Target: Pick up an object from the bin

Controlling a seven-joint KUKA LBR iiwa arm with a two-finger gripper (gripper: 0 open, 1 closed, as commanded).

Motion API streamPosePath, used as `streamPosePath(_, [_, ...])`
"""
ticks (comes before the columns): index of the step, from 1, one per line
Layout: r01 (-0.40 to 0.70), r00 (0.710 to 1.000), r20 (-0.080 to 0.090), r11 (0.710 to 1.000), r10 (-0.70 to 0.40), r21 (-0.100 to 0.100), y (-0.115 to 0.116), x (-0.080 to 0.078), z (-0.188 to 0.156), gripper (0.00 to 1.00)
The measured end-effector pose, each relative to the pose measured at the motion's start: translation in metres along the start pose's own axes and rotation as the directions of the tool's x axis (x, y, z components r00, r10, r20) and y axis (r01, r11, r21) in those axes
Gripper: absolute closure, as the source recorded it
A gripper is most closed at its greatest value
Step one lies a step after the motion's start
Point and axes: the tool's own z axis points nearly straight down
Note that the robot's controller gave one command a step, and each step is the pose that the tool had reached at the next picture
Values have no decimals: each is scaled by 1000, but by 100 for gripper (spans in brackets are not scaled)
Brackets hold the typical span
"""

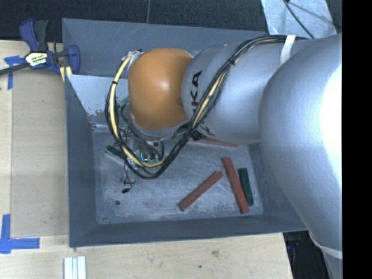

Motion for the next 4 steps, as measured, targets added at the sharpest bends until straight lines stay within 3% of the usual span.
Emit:
streamPosePath(1, [-76, 997, 7, 997, 76, -1, -27, -43, 77, 0])
streamPosePath(4, [-84, 996, 10, 996, 84, -3, -28, -46, 76, 0])
